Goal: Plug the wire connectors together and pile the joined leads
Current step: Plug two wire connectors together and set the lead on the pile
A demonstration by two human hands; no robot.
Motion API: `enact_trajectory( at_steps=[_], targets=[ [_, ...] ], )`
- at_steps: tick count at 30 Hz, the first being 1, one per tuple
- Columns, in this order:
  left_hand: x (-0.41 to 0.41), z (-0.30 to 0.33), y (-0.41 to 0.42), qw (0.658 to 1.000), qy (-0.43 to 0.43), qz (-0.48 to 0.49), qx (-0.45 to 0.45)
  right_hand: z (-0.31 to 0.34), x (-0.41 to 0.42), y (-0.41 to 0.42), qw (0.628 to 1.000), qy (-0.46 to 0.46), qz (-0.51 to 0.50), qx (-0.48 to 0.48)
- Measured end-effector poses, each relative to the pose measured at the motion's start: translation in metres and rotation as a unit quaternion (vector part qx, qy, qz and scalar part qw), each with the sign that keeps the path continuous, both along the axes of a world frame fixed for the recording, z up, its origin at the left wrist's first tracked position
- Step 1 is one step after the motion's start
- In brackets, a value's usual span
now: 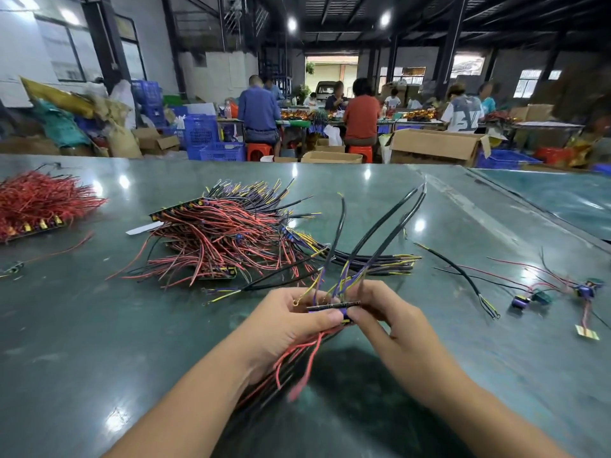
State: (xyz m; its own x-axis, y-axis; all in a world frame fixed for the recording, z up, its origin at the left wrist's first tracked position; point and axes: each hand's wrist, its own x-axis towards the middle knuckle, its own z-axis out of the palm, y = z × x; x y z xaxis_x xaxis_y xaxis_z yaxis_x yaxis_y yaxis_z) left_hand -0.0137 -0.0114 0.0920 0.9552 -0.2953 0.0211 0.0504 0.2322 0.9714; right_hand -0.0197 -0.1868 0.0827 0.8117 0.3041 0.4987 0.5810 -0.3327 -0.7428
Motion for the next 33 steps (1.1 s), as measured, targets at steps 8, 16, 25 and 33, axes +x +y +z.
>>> enact_trajectory(
  at_steps=[8, 16, 25, 33],
  targets=[
    [-0.002, 0.003, -0.003, 0.999, -0.036, 0.033, 0.016, 0.009, 0.000, -0.003, 0.966, 0.176, 0.050, 0.183],
    [-0.007, 0.011, 0.004, 0.996, -0.057, -0.074, 0.000, 0.016, 0.002, -0.017, 0.938, 0.247, 0.154, 0.189],
    [0.000, 0.013, 0.011, 0.997, -0.077, 0.007, -0.013, 0.017, 0.003, -0.016, 0.900, 0.281, 0.174, 0.285],
    [0.010, 0.018, 0.025, 0.981, -0.098, 0.111, -0.122, 0.015, 0.003, -0.017, 0.907, 0.259, 0.133, 0.305]
  ],
)
